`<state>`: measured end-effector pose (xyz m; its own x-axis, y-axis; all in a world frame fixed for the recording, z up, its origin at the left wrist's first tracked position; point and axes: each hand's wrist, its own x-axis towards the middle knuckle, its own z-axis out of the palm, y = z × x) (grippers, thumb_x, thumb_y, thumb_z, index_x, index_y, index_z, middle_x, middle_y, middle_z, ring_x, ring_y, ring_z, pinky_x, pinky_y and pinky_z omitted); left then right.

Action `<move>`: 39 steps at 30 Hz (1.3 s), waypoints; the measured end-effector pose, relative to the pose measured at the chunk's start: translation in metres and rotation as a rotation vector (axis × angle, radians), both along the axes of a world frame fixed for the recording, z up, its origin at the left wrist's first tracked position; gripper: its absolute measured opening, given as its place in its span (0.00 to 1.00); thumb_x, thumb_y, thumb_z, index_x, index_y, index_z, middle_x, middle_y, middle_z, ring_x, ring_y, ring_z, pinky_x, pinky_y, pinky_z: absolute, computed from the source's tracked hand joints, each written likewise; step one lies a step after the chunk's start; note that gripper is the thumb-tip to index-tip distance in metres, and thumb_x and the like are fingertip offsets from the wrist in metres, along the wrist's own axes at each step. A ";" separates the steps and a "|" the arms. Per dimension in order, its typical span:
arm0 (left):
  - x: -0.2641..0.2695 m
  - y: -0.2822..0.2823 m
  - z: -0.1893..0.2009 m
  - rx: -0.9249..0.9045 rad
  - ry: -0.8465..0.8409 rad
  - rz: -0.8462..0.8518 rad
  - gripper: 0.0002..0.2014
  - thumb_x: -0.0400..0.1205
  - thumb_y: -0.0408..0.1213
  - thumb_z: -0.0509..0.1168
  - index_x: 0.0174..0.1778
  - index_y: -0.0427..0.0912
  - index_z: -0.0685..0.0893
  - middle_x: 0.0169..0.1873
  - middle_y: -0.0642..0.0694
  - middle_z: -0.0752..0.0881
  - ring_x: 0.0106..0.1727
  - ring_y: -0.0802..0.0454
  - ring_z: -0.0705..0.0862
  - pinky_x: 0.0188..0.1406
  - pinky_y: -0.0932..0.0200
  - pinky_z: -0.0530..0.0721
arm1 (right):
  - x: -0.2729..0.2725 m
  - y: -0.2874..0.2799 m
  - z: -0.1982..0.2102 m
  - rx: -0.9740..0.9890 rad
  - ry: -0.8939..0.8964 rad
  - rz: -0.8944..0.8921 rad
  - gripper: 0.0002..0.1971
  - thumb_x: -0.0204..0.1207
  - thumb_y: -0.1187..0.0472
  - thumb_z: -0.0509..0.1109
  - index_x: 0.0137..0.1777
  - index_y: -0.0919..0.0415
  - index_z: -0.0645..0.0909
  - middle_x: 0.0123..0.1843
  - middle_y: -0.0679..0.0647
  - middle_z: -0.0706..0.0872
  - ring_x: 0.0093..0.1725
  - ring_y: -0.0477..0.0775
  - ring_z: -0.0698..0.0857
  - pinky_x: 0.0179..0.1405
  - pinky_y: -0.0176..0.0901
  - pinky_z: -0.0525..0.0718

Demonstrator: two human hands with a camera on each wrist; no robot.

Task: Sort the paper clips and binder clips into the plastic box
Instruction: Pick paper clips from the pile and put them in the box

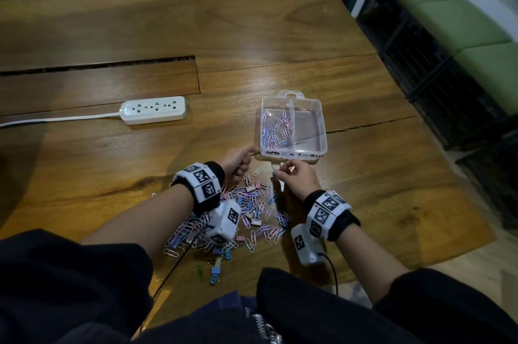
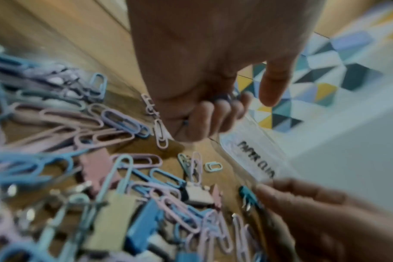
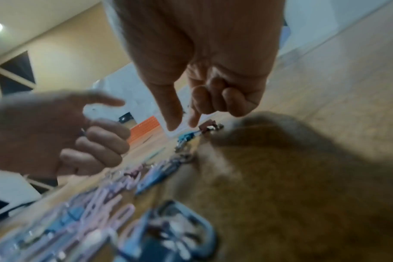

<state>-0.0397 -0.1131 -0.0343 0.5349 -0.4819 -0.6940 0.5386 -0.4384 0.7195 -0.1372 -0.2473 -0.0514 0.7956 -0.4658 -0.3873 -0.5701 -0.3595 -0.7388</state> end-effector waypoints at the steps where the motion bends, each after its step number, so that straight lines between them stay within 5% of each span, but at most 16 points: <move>1: -0.002 -0.004 0.001 0.084 -0.108 -0.057 0.16 0.81 0.40 0.61 0.26 0.44 0.71 0.13 0.53 0.72 0.13 0.60 0.68 0.09 0.72 0.63 | 0.001 0.001 -0.002 -0.036 0.007 0.000 0.08 0.72 0.61 0.71 0.47 0.63 0.80 0.44 0.53 0.82 0.45 0.51 0.80 0.46 0.41 0.78; 5: -0.007 -0.016 -0.003 0.381 -0.554 -0.363 0.15 0.75 0.37 0.70 0.28 0.45 0.71 0.26 0.52 0.75 0.25 0.60 0.73 0.24 0.69 0.73 | 0.003 0.004 -0.005 -0.101 0.009 -0.014 0.07 0.72 0.63 0.71 0.46 0.66 0.81 0.49 0.59 0.85 0.46 0.53 0.80 0.48 0.41 0.77; 8: -0.008 -0.020 -0.003 0.474 -0.641 -0.488 0.09 0.74 0.39 0.72 0.35 0.41 0.78 0.34 0.48 0.83 0.38 0.51 0.83 0.37 0.60 0.82 | 0.004 0.005 -0.003 -0.143 -0.006 0.038 0.08 0.73 0.63 0.70 0.46 0.69 0.82 0.44 0.58 0.85 0.41 0.51 0.80 0.43 0.35 0.76; 11: -0.011 -0.025 -0.003 0.511 -0.649 -0.570 0.13 0.77 0.37 0.68 0.50 0.29 0.83 0.43 0.38 0.86 0.46 0.43 0.86 0.51 0.53 0.86 | 0.001 0.005 0.001 -0.145 -0.067 0.032 0.05 0.75 0.63 0.67 0.42 0.65 0.80 0.33 0.48 0.76 0.31 0.39 0.72 0.30 0.30 0.68; 16: -0.010 -0.020 0.000 0.443 -0.621 -0.593 0.12 0.81 0.37 0.62 0.31 0.43 0.73 0.31 0.47 0.77 0.31 0.53 0.76 0.27 0.65 0.74 | -0.018 0.000 0.005 0.063 -0.087 0.064 0.07 0.78 0.68 0.61 0.39 0.58 0.72 0.35 0.47 0.76 0.35 0.43 0.75 0.32 0.30 0.71; 19: -0.005 -0.010 0.001 0.208 -0.359 -0.323 0.14 0.82 0.32 0.56 0.28 0.42 0.72 0.25 0.48 0.74 0.23 0.57 0.70 0.18 0.67 0.70 | -0.032 -0.008 0.009 0.300 -0.070 0.021 0.11 0.77 0.75 0.57 0.42 0.60 0.74 0.33 0.50 0.78 0.29 0.41 0.78 0.26 0.26 0.75; 22: -0.002 0.002 0.002 -0.018 -0.051 -0.071 0.12 0.74 0.22 0.49 0.27 0.38 0.68 0.17 0.47 0.76 0.13 0.58 0.67 0.08 0.72 0.63 | -0.042 -0.011 0.009 0.450 -0.014 -0.046 0.16 0.75 0.79 0.52 0.36 0.61 0.74 0.30 0.54 0.78 0.25 0.45 0.78 0.24 0.32 0.73; 26: -0.008 0.013 0.003 -0.096 0.110 -0.068 0.09 0.63 0.22 0.49 0.26 0.41 0.62 0.14 0.49 0.75 0.12 0.58 0.66 0.08 0.73 0.62 | -0.054 -0.005 0.006 0.544 0.002 -0.087 0.16 0.72 0.75 0.49 0.28 0.62 0.71 0.28 0.56 0.76 0.27 0.49 0.71 0.27 0.38 0.66; 32: -0.022 0.012 0.004 0.065 -0.067 -0.253 0.12 0.75 0.24 0.55 0.26 0.38 0.71 0.17 0.49 0.73 0.11 0.59 0.68 0.10 0.74 0.64 | -0.060 0.004 0.002 0.474 0.069 -0.046 0.14 0.74 0.72 0.57 0.28 0.60 0.72 0.27 0.52 0.74 0.25 0.47 0.69 0.23 0.34 0.65; 36: -0.027 0.006 0.003 0.043 -0.002 -0.213 0.14 0.79 0.30 0.58 0.26 0.37 0.74 0.16 0.48 0.82 0.10 0.60 0.71 0.08 0.72 0.66 | -0.064 0.003 0.005 0.397 0.082 -0.010 0.12 0.75 0.67 0.64 0.31 0.57 0.72 0.29 0.50 0.75 0.27 0.46 0.71 0.25 0.33 0.68; 39: -0.035 0.002 0.008 0.081 0.019 -0.290 0.17 0.85 0.36 0.53 0.29 0.40 0.72 0.20 0.48 0.76 0.10 0.63 0.70 0.09 0.72 0.66 | -0.066 0.004 0.002 0.263 0.082 0.074 0.10 0.75 0.68 0.66 0.35 0.55 0.73 0.33 0.48 0.77 0.31 0.45 0.75 0.30 0.34 0.74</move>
<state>-0.0744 -0.1115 -0.0265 0.3693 -0.5553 -0.7451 0.3956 -0.6316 0.6668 -0.2031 -0.2435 -0.0491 0.7846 -0.2825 -0.5519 -0.6113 -0.2043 -0.7645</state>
